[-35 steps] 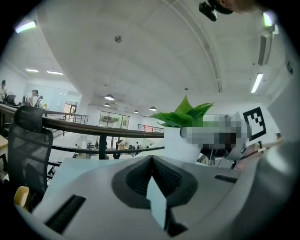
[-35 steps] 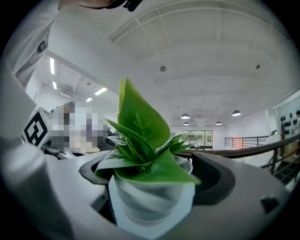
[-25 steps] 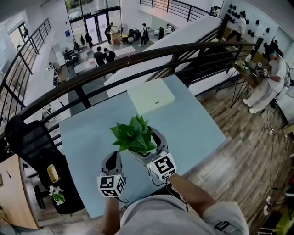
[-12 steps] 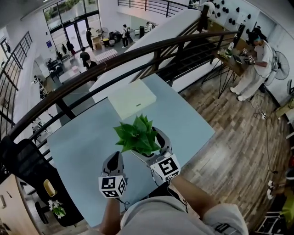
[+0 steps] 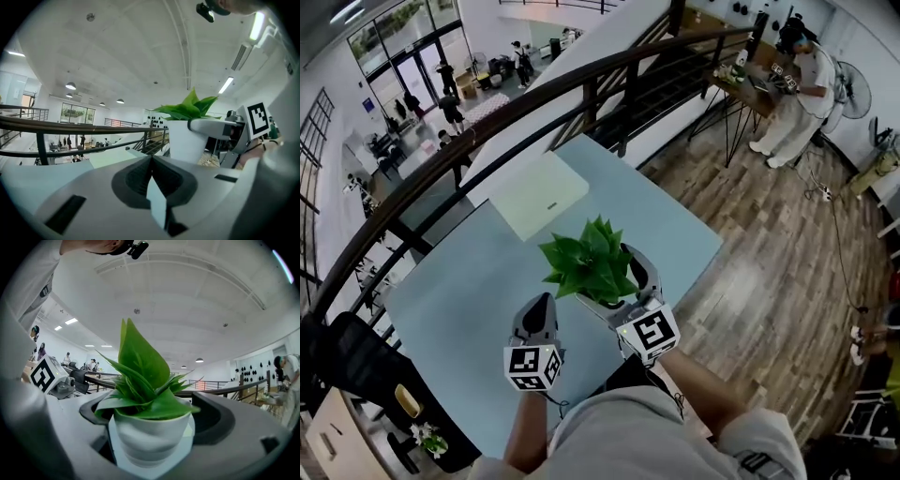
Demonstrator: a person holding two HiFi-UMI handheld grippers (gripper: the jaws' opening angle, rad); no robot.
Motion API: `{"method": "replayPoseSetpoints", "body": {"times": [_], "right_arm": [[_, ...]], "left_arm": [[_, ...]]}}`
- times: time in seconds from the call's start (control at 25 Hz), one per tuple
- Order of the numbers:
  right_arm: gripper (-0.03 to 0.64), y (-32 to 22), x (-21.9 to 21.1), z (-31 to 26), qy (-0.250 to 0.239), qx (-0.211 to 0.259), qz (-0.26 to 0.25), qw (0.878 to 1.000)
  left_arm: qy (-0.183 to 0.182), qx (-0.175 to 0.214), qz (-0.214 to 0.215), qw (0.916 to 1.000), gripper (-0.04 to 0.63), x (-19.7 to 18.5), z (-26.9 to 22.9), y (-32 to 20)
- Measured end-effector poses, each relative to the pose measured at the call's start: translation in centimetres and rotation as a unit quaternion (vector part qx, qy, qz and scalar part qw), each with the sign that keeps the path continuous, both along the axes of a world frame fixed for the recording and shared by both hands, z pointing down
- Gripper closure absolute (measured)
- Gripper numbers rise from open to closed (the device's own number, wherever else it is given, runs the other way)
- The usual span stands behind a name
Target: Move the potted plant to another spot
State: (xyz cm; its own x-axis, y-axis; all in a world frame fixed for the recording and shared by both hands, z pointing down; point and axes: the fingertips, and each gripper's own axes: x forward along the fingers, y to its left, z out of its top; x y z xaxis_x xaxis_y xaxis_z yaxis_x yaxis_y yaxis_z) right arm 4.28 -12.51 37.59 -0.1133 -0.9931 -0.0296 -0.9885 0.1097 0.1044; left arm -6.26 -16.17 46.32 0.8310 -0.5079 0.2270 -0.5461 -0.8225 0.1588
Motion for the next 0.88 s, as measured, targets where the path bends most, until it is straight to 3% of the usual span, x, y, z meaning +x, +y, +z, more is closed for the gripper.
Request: {"method": "replayPoseSetpoints", "body": {"times": [0.52,0.72,0.88], "right_arm": [[0.107,3.3,9.1,-0.1,-0.007,-0.001,0.083,0.997],[0.107,5.1,16.3,1.5,-0.017,-0.01,0.114,0.993],[0.107,5.1,18.2,2.8,-0.03,-0.025,0.123,0.992]], "left_arm": [[-0.018,-0.003,0.087,0.9961,0.583,9.1,0.4,1.8],[-0.04,-0.013,0.102,0.9939,0.583,15.0,1.8,3.0],[-0.051,-0.023,0.107,0.9927,0.583,16.3,2.9,2.8]]}}
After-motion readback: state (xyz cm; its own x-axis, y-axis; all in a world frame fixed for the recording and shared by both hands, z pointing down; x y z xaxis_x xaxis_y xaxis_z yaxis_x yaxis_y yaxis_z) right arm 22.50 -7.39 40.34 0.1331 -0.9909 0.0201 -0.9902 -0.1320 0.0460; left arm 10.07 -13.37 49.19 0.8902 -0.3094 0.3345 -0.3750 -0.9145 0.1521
